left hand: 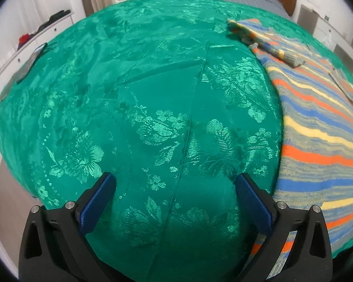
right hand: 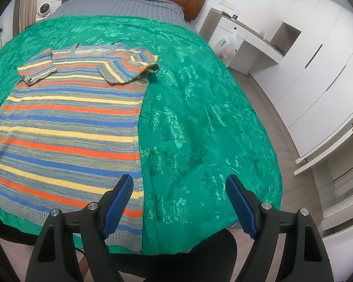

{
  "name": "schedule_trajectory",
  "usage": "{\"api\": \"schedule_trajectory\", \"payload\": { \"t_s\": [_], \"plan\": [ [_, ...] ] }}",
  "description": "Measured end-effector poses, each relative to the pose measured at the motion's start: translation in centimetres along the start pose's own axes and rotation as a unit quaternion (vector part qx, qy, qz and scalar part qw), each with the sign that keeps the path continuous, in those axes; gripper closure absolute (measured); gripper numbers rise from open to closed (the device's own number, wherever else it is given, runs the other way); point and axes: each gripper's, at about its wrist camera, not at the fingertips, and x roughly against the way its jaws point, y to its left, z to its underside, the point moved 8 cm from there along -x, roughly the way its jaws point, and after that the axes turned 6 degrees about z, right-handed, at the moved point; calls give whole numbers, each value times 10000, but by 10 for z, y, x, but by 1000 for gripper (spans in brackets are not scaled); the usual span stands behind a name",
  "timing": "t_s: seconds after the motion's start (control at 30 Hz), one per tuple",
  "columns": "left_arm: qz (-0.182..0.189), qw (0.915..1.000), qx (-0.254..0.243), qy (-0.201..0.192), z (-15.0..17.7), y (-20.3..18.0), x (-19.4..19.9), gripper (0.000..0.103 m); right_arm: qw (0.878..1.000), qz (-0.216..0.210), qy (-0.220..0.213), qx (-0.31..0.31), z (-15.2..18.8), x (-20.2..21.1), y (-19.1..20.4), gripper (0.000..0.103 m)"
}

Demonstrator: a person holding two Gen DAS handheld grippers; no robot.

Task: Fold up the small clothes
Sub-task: 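Open both grippers and release the flattened sweater hem, then grasp a sleeve cuff with the right gripper and lay it across the body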

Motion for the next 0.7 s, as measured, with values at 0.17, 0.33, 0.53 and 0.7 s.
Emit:
{"api": "schedule_trajectory", "payload": {
  "t_s": [0.17,0.33,0.53,0.7],
  "plan": [
    [22,10000,-21,-41,2,0,-2,0,10000,3,23,25,0,-3,2,23],
    [204,9997,28,-152,4,2,-2,0,9950,-808,-460,356,-27,-1,20,23],
    [312,9988,38,-374,7,2,0,0,9657,-1669,-1470,1340,-108,-18,66,23],
    [354,9986,55,-400,5,3,-1,0,9413,-2080,-1272,2334,-155,-74,145,31]
  ]
}}
